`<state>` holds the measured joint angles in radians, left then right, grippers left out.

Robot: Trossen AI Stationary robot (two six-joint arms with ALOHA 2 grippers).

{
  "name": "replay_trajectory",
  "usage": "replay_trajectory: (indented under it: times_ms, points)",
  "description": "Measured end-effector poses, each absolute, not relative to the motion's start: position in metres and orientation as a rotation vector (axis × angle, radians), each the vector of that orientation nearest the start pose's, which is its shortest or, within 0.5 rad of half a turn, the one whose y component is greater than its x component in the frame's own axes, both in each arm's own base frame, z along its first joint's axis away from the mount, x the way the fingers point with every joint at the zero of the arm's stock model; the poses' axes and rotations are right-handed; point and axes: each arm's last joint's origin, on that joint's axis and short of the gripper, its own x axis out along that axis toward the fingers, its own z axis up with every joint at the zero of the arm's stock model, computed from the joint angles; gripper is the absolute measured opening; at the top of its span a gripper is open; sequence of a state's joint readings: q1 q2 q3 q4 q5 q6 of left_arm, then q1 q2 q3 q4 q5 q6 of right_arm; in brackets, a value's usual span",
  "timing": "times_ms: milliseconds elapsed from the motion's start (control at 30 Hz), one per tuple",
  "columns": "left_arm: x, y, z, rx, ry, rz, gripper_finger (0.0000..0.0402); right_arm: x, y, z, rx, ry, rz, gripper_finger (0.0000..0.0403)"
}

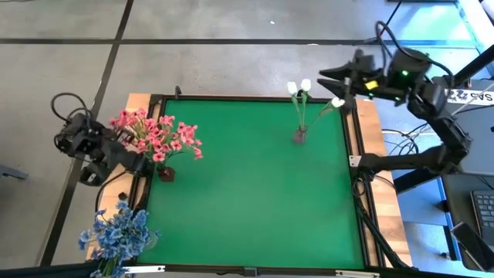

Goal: Sort flowers into vase by color
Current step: Return to Home Position

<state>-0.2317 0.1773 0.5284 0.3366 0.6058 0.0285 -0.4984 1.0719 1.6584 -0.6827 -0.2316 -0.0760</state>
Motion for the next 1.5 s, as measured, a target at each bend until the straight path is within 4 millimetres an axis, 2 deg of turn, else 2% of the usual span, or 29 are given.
replay_trajectory:
  times_ms: [100,233,400,567,733,833,967,1300,1500]
  points:
    - [0.035,-0.025,0.338,0.089,-0.649,-0.816,0.0141,0.124,-0.06,0.502,0.007,0.077,-0.275,0.0122]
    - [0.021,-0.025,0.335,0.075,-0.631,-0.986,0.0141,0.1,-0.049,0.487,0.113,0.005,-0.317,0.0122]
    - [0.005,-0.024,0.328,0.045,-0.572,-1.108,0.0141,0.074,-0.038,0.457,0.249,-0.07,-0.421,0.0122]
    - [-0.003,-0.025,0.33,0.047,-0.528,-1.318,0.0141,0.056,-0.033,0.421,0.36,-0.092,-0.55,0.0122]
    - [0.0,-0.027,0.323,0.042,-0.467,-1.398,0.0141,0.052,-0.028,0.388,0.451,-0.062,-0.512,0.0122]
    - [0.013,-0.03,0.306,0.02,-0.438,-1.403,0.0141,0.053,-0.027,0.371,0.515,-0.045,-0.453,0.0122]
    - [0.026,-0.034,0.284,-0.024,-0.494,-1.406,0.0141,0.057,-0.027,0.354,0.612,-0.043,-0.369,0.0122]
    - [0.034,-0.039,0.237,-0.24,-0.574,-1.473,0.0141,0.055,-0.025,0.338,0.588,-0.039,-0.356,0.0122]
    - [0.034,-0.039,0.236,-0.218,-0.574,-1.49,0.0141,0.049,-0.02,0.338,0.581,-0.041,-0.296,0.0121]
